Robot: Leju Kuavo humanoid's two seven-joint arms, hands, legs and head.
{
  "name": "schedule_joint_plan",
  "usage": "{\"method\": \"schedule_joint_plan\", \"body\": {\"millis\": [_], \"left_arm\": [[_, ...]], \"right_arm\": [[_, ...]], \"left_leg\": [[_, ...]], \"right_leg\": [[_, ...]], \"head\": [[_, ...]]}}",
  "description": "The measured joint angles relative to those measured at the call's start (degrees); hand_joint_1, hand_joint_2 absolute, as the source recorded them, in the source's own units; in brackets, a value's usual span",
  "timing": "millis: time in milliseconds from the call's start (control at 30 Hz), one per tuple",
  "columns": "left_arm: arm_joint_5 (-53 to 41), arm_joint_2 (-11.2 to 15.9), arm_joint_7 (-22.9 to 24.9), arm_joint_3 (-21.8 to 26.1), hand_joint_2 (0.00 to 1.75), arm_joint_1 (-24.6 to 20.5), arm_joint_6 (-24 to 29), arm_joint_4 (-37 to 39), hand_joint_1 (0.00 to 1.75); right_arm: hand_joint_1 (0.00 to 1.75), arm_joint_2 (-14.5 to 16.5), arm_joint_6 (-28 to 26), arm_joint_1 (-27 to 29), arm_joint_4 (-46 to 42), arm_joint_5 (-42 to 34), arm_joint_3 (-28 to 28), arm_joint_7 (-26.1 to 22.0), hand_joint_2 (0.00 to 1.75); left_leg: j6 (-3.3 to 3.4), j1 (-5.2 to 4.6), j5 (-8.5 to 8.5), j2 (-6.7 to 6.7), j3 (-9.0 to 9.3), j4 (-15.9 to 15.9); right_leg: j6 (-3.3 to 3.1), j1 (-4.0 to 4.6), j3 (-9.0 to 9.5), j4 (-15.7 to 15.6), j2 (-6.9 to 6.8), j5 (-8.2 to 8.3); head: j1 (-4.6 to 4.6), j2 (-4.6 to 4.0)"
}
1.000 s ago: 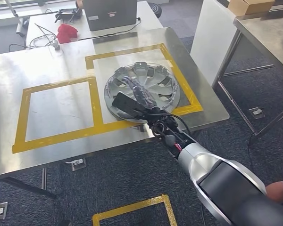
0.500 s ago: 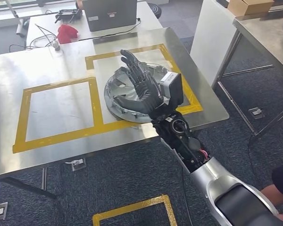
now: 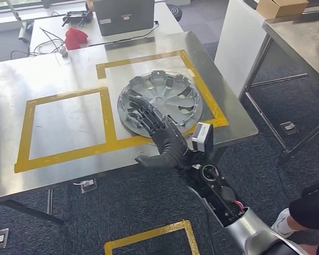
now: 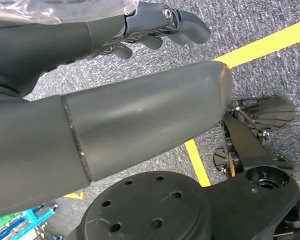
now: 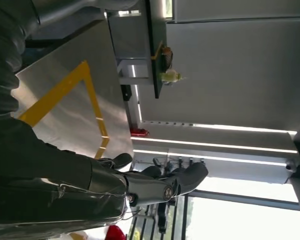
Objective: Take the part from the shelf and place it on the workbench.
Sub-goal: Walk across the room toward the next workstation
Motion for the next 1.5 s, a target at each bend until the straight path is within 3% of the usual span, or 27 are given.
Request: {"method": "schedule_joint_plan", "body": {"millis": [933, 1133, 1267, 1333, 1433, 1467, 1500], "left_arm": [[-0.5, 0.1, 0.0, 0.0, 0.00, 0.0, 0.0, 0.0, 0.00], [-0.5, 0.2, 0.2, 0.0, 0.00, -0.1, 0.0, 0.0, 0.00], [-0.5, 0.2, 0.3, 0.0, 0.00, -0.3, 0.0, 0.0, 0.00], [-0.5, 0.2, 0.3, 0.0, 0.00, -0.5, 0.0, 0.0, 0.00], [-0.5, 0.2, 0.4, 0.0, 0.00, -0.6, 0.0, 0.0, 0.00], [-0.5, 0.2, 0.4, 0.0, 0.00, -0.6, 0.0, 0.0, 0.00], [-0.5, 0.2, 0.4, 0.0, 0.00, -0.6, 0.0, 0.0, 0.00]], "right_arm": [[0.00, -1.1, -1.6, 4.5, -2.6, 2.6, 1.4, -0.3, 1.75], [0.00, -1.2, -0.9, 4.7, -2.6, 3.4, 1.4, -0.5, 1.75], [0.00, -1.2, -0.4, 4.6, -2.6, 3.7, 1.4, -0.5, 1.75], [0.00, -1.2, -0.3, 4.6, -2.6, 3.7, 1.4, -0.5, 1.75], [0.00, -1.3, -0.3, 4.7, -2.6, 3.8, 1.4, -0.6, 1.75], [0.00, -1.3, -0.2, 4.8, -2.6, 3.8, 1.4, -0.6, 1.75], [0.00, -1.4, -0.2, 4.9, -2.5, 3.8, 1.4, -0.6, 1.75]], "left_leg": [[0.10, -0.11, -0.06, 0.00, -0.03, 0.1], [0.55, -0.32, -0.34, 0.00, -0.22, 0.6], [1.31, -0.31, -0.19, 0.05, -0.19, 0.4], [1.79, 0.01, 0.26, 0.17, 0.16, -0.3], [2.07, 0.11, 0.47, 0.27, 0.24, -0.6], [2.07, 0.11, 0.47, 0.28, 0.22, -0.6], [2.06, 0.12, 0.47, 0.27, 0.20, -0.6]], "right_leg": [[0.07, -0.13, 0.03, 0.0, 0.00, 0.02], [0.49, -0.33, 0.05, 0.0, 0.00, -0.01], [1.18, -0.48, 0.19, -0.1, -0.02, -0.02], [1.54, -0.44, -0.50, 1.8, -0.03, -1.64], [1.89, -0.47, -5.27, 13.1, -0.06, -7.55], [2.00, -0.51, -6.61, 16.2, -0.07, -8.53], [2.08, -0.57, -7.03, 17.3, -0.07, -8.36]], "head": [[0.00, 0.00], [0.00, 0.00], [0.00, 0.00], [0.04, 0.00], [0.09, 0.00], [0.09, 0.00], [0.09, 0.00]]}}
